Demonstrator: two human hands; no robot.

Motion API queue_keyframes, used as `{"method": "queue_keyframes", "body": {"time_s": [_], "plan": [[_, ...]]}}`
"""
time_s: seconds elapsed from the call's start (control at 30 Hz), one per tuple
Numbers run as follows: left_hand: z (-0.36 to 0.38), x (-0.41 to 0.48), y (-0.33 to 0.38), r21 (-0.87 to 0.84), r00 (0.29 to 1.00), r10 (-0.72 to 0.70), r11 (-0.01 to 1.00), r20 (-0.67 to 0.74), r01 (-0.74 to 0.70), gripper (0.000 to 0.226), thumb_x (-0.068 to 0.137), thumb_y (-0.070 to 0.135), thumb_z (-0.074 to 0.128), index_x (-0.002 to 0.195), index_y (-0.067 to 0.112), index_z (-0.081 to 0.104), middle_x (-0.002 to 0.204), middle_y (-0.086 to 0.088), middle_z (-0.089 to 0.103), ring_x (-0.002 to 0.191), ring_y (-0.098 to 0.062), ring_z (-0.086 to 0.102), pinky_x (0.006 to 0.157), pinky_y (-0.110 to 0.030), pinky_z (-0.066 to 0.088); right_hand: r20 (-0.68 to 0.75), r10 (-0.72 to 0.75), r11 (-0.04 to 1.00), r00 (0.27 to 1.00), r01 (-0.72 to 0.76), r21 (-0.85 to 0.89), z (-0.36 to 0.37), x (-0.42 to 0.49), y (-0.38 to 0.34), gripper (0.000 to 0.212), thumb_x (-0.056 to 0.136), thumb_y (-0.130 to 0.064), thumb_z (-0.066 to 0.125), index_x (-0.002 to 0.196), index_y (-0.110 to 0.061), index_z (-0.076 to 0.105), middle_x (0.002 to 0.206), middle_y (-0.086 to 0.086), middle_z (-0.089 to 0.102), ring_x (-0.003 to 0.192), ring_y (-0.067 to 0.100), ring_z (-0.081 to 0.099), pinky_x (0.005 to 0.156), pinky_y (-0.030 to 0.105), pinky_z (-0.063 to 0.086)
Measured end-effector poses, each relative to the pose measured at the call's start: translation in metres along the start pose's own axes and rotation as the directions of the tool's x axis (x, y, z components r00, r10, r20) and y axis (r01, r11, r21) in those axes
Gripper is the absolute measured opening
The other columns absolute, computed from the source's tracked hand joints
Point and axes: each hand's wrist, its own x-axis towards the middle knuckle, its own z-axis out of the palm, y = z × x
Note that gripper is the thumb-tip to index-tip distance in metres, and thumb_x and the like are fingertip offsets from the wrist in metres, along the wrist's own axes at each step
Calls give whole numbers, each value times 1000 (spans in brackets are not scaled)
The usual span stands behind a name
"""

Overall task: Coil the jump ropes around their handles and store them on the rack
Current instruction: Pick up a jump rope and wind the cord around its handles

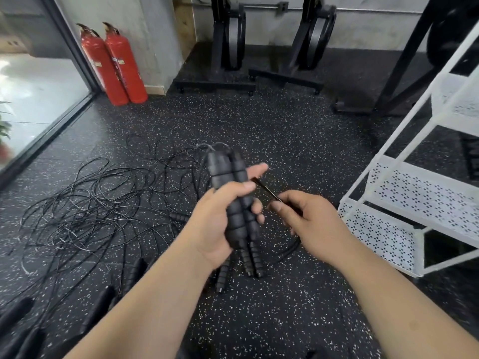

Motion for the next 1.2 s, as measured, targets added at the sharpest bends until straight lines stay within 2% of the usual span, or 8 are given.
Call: {"method": "queue_keyframes", "body": {"time_s": [0.3,0.43,0.6,0.73,0.83,0.9,1.03,1.2], "plan": [[-4,-3,4,-71,999,9,997,-47,-13,55,90,19,64,145,12,61,142,-2,69,72,-13,56,71,-32,55,-64,-21,1000,998,21,-5,-1,2,-3,25,111,-38,50,97,-37,70,67,4,61,51,8,42,50,28,36],[11,-5,-22,68,997,-83,994,5,82,48,89,16,68,137,13,71,101,-9,65,73,-18,58,71,-37,55,-74,-35,998,997,30,-59,8,5,1,23,109,-34,55,89,-38,67,69,-11,66,55,8,52,60,31,46],[0,4,-8,-17,994,-49,999,-97,47,45,91,16,68,135,14,73,97,-11,61,72,-14,57,70,-33,55,16,40,997,999,-39,-64,1,3,7,24,108,-43,55,92,-35,70,67,-7,66,50,5,50,54,36,47],[-15,7,15,-179,964,45,979,-263,-95,44,95,12,62,138,8,69,116,-8,68,71,-14,57,68,-32,54,17,61,998,998,-61,-23,-6,1,7,28,109,-46,51,90,-39,70,72,8,66,51,13,48,50,37,44],[-8,3,6,-147,973,-6,989,-229,-29,55,84,14,71,139,9,66,131,-4,71,69,-14,57,69,-33,55,-10,37,999,999,-37,-29,-4,2,5,28,109,-44,50,90,-37,69,70,9,65,50,11,45,50,32,39],[3,-1,-9,-74,987,-82,995,-135,72,54,85,12,73,138,11,66,133,-5,74,70,-15,57,69,-34,55,-26,19,999,999,-20,-48,1,2,4,27,109,-41,52,89,-34,69,67,-1,64,49,5,43,51,29,37],[12,-2,-33,62,988,-133,989,-82,138,36,84,18,74,119,20,80,90,-12,66,69,-20,59,72,-36,53,-32,26,996,999,-28,-82,6,4,4,22,110,-33,55,98,-32,74,75,-33,67,60,-4,57,57,15,38],[-3,6,-8,-49,982,-17,999,-189,8,38,91,13,71,128,17,77,105,-11,66,71,-16,59,70,-34,55,28,76,993,997,-73,-89,-4,3,8,31,108,-49,52,89,-36,72,69,-3,68,47,4,47,49,24,40]]}}
